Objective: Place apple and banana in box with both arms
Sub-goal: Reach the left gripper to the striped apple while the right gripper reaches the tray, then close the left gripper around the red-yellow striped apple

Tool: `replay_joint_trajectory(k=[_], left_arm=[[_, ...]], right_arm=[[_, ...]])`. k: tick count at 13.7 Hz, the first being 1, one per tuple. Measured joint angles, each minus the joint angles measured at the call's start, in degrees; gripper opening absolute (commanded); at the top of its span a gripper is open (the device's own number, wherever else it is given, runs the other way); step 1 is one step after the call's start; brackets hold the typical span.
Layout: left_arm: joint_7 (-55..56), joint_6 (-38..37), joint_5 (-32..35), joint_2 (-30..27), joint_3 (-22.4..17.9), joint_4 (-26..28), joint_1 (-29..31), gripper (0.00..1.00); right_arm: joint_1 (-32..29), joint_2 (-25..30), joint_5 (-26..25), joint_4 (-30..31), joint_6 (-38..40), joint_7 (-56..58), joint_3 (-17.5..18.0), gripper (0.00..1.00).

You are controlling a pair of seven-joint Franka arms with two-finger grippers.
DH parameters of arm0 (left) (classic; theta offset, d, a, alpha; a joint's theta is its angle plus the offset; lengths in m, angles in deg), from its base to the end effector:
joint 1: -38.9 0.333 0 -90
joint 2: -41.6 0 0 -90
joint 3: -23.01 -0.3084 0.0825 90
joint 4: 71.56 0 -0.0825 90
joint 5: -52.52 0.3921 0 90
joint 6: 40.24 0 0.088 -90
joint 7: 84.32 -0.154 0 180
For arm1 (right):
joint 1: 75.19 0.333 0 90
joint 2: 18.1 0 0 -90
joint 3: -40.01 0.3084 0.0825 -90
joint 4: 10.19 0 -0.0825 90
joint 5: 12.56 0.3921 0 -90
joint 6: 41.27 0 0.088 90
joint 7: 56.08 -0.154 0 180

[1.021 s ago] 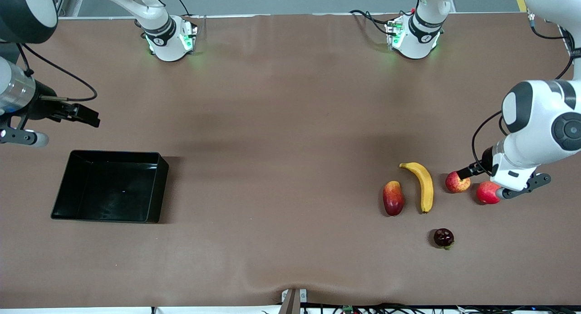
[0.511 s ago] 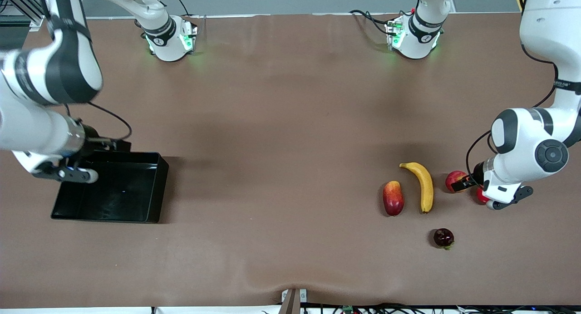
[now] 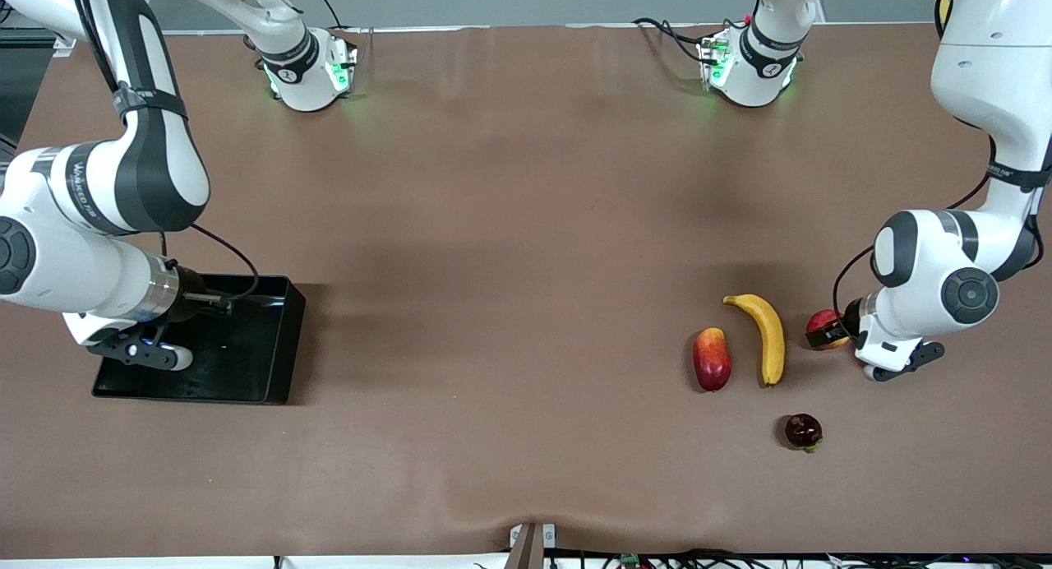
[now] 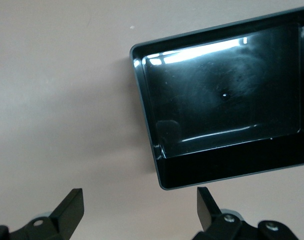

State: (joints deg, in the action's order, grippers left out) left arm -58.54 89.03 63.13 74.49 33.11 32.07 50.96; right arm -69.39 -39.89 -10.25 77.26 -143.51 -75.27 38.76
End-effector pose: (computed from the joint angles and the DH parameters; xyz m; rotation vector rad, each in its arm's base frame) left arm 0.6354 0.0347 0.1605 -3.0200 -0.5819 0.1583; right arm 0.6545 0.0588 0.3740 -3.1030 0.4142 0.1971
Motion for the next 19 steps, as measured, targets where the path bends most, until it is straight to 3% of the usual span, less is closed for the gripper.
replay_joint_trajectory(k=[1,2,4,5,12,19], left_arm=[[0.0,0.1,0.0,0.4,0.0,0.0,0.0,1.00],[0.0,0.2,0.0,0.7,0.0,0.0,0.0,0.88],[0.0,0.4,0.0,1.1,0.0,0.0,0.0,0.26],[0.0,0.4,0.0,1.2,0.0,0.0,0.0,0.01],[-2.0,-1.3,0.4,-1.3,0.3,-1.3,-0.1,0.00],[-5.4,-12.6,0.4,-11.7,2.8,-4.3,-0.2,0.00]], right_arm=[[0.1,0.0,-1.1,0.0,-0.1,-1.3,0.0,1.00],[0.1,0.0,-1.7,0.0,-0.2,-2.1,0.1,1.00],[0.2,0.0,-1.7,0.0,-0.4,-2.9,0.1,1.00],[0.2,-0.2,-1.5,-0.1,-0.5,-3.0,0.1,1.00],[0.6,-4.1,1.7,-2.6,-2.4,-13.3,0.2,1.00],[-2.8,-4.3,1.0,-3.0,-2.5,8.1,-0.8,1.00]])
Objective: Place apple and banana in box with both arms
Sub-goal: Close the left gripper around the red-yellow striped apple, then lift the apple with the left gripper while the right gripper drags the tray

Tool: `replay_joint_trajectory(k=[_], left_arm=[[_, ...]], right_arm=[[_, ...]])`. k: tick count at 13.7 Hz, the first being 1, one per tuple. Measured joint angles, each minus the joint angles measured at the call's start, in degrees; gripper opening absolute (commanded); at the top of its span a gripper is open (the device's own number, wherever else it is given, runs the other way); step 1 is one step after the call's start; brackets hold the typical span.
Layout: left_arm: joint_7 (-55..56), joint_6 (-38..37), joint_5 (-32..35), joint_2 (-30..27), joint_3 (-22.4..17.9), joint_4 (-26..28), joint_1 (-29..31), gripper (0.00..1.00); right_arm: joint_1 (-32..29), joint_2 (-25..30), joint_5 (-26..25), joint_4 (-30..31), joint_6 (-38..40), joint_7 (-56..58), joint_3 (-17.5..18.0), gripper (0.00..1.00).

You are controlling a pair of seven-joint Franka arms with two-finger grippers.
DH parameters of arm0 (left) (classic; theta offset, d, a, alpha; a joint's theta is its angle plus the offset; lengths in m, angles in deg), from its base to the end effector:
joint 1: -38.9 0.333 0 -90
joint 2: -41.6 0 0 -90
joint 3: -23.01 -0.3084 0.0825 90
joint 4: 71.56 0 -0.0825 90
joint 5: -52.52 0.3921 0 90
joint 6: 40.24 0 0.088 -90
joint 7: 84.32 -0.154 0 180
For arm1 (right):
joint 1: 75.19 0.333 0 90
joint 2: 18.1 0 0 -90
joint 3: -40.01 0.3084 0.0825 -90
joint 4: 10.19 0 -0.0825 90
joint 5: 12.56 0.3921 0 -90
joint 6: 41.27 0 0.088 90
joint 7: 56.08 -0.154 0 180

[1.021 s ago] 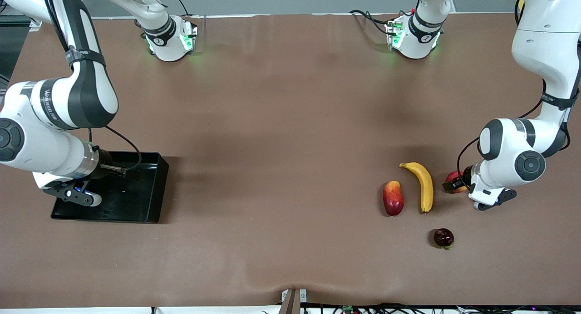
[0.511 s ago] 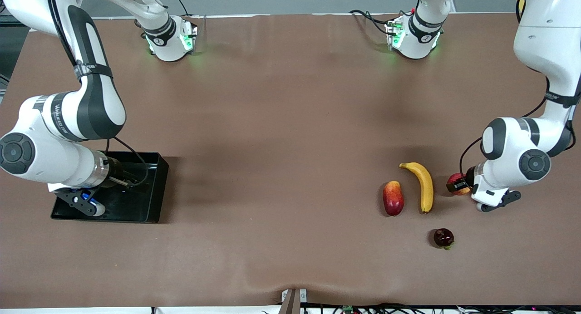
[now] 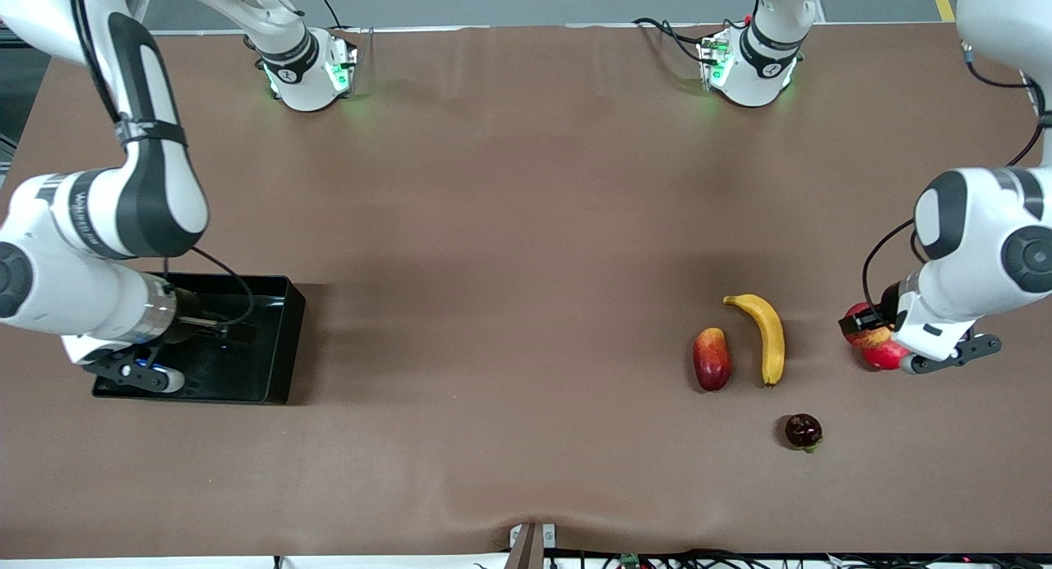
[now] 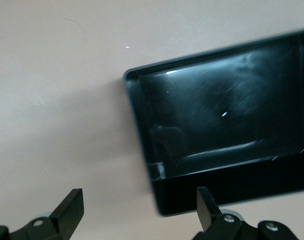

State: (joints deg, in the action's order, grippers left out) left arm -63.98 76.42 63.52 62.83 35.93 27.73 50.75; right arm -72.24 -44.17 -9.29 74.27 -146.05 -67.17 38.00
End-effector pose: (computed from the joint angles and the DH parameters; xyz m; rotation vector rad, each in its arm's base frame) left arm 0.6469 0.0143 0.3086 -3.0194 -0.3912 0.0582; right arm 0.6777 0.0210 0.3517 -3.0950 0.2975 0.1611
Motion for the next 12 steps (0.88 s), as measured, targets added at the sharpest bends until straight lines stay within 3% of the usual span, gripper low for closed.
replay_joint_trajectory(k=[3,9,12], left_arm=[[0.1,-6.7,0.0,-1.1,2.9,-3.7,-0.1,0.00],[2.7,-13.4,0.0,-1.8,6.7,-8.8,-0.1,0.00],[6.1,-14.1,0.0,-1.8,8.7,-9.8,-0.2,0.00]], right_arm=[[-6.9,-1.3,0.1,-0.1,-4.9,11.8,-0.2,1.00],[-12.3,-3.5,-1.6,-0.2,-5.6,15.4,-0.6,1.00],[-16.2,-7.4,-2.5,-0.1,-6.7,20.5,-0.8,1.00]])
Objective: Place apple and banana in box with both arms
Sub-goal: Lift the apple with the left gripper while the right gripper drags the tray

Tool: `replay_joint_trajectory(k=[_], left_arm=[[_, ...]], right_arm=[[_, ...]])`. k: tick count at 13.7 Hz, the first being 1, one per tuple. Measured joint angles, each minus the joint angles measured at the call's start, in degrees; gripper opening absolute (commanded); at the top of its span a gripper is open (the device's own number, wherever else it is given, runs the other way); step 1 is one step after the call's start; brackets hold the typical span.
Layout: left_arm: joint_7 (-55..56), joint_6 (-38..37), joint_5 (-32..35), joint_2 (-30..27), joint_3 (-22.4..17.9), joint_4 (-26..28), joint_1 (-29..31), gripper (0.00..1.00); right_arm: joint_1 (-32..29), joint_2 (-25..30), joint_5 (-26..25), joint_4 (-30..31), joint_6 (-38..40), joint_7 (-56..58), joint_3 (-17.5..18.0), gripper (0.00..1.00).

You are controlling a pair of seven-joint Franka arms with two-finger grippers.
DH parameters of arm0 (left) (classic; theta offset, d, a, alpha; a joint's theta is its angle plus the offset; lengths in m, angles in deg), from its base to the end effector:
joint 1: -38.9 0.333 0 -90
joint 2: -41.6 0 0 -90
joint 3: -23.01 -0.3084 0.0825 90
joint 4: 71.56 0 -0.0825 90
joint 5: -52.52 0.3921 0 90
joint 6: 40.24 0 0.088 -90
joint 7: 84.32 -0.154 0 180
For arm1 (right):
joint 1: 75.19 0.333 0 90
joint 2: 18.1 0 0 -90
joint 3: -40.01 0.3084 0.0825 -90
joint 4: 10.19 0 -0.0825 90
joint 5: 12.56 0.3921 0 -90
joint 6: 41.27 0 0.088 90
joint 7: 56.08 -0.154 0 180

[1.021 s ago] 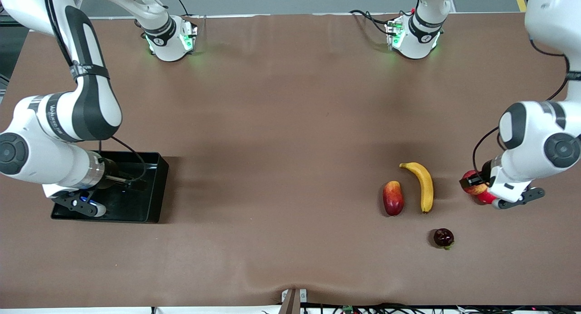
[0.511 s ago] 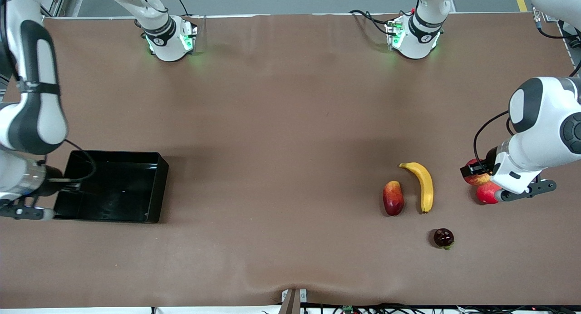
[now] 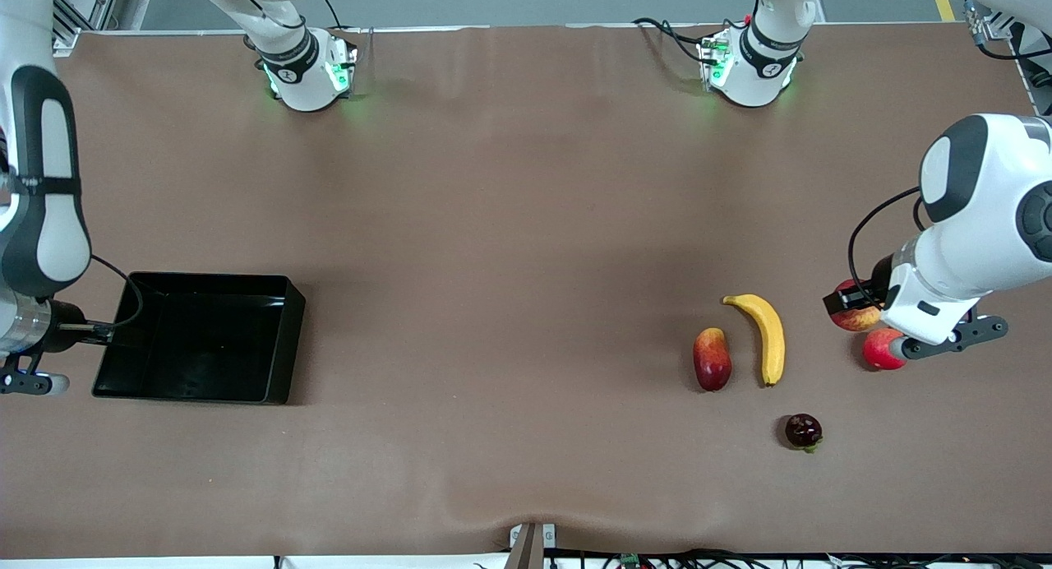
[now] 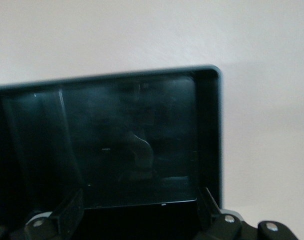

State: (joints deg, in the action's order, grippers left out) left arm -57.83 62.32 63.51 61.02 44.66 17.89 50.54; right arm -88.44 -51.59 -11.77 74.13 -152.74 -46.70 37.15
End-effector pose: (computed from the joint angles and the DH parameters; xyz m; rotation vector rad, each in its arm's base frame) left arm 0.6454 -0.0672 0.3981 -3.0309 -0.3841 0.0937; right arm 0.6690 -0.1874 0.2723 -3.1223 0.1820 0.1732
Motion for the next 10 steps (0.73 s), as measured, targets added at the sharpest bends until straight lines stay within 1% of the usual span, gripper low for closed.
replay_joint_trajectory(k=[3,6,7,8,9,10], left_arm=[[2.9,0.0,0.0,0.0,2.4,-0.3,-0.2,0.00],[6.2,0.0,0.0,0.0,4.7,-0.8,-0.3,0.00],[7.1,0.0,0.0,0.0,5.4,-1.0,-0.4,0.00],[7.6,0.0,0.0,0.0,5.9,-1.2,-0.5,0.00],[7.8,0.0,0.0,0.0,6.3,-1.3,-0.6,0.00],[8.2,0.0,0.0,0.0,6.5,-1.3,-0.9,0.00]], right_arm=[[-4.2,-4.7,0.0,0.0,-5.3,8.1,0.0,1.00],[-5.5,-6.8,0.1,-0.1,-6.9,11.0,0.0,1.00],[-5.6,-7.1,0.1,-0.1,-7.1,11.3,0.0,0.71],[-5.6,-7.4,0.1,0.0,-7.9,11.6,0.1,0.35],[-5.6,-7.8,0.1,0.2,-9.2,11.6,0.1,0.03],[-5.6,-8.1,0.1,0.5,-10.4,11.6,0.1,0.00]])
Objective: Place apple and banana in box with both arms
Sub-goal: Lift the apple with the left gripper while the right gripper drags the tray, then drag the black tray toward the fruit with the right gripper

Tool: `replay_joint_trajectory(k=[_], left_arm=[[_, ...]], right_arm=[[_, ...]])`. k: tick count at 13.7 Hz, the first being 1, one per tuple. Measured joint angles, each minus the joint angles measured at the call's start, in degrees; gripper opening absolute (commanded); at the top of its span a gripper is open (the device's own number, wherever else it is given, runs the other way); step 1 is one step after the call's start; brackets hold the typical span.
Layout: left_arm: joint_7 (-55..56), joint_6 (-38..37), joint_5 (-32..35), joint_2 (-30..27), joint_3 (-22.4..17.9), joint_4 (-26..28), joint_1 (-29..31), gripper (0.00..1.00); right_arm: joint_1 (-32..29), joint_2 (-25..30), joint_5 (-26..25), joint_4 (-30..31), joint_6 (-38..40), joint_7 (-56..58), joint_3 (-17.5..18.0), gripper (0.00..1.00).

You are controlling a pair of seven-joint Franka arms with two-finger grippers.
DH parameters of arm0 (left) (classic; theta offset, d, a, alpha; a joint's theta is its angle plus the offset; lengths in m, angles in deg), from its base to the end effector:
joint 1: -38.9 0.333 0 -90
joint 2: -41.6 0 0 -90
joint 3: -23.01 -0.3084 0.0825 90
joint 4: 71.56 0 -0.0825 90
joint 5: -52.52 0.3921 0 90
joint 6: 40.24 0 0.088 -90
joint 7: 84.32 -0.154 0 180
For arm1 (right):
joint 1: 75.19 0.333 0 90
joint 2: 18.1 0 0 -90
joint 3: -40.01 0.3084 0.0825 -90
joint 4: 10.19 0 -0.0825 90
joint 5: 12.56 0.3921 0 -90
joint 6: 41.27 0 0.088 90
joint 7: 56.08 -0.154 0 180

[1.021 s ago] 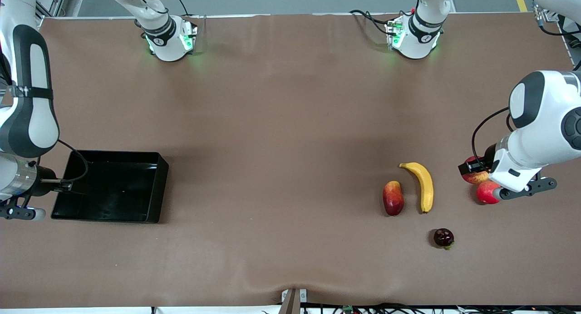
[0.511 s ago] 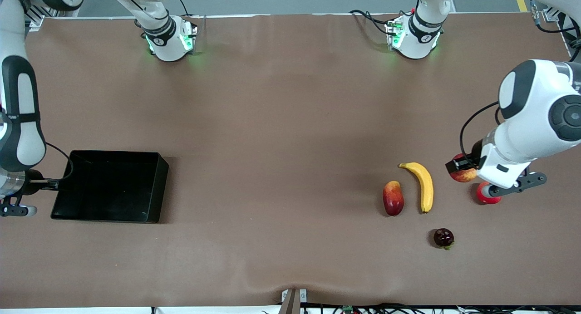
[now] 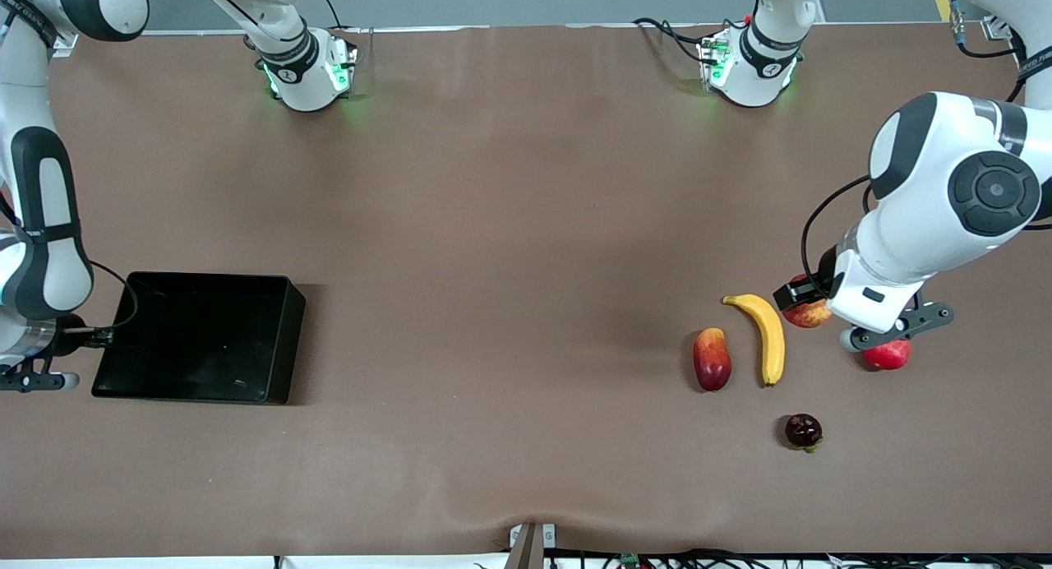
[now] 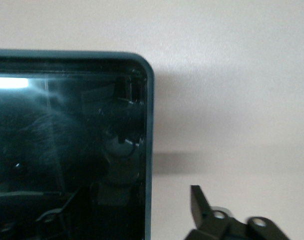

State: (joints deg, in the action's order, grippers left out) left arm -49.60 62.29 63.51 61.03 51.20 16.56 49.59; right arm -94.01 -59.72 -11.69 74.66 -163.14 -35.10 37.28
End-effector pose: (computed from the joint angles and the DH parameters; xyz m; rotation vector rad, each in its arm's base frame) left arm 0.6363 -0.1436 0.4176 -3.0668 -0.4237 0.0453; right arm 0.6588 -0.2548 0.1819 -3.1284 0.0121 0.1270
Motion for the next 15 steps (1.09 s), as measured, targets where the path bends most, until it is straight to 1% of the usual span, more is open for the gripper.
replay_joint_trajectory(k=[4,9,11,14,15], left_arm=[[4.9,0.0,0.0,0.7,0.2,0.0,-3.0,0.00],[5.6,0.0,0.0,2.5,0.1,0.0,-3.6,0.00],[5.6,0.0,0.0,2.9,0.0,-0.1,-3.4,0.00],[5.6,0.0,0.0,3.1,0.0,-0.2,-3.4,0.00],[5.6,0.0,0.0,3.1,0.0,-0.2,-3.4,0.00]], right_arm=[[-0.1,-0.5,0.1,0.2,-1.2,-0.4,0.1,0.00],[2.5,-0.5,0.4,0.0,-0.6,-3.6,1.0,0.00],[3.0,-0.6,3.0,-1.5,2.8,-4.1,1.6,0.00],[4.8,-0.4,7.1,-7.4,11.4,-4.4,1.9,0.00],[5.8,-0.2,7.7,-8.8,12.9,-4.6,2.0,0.00]])
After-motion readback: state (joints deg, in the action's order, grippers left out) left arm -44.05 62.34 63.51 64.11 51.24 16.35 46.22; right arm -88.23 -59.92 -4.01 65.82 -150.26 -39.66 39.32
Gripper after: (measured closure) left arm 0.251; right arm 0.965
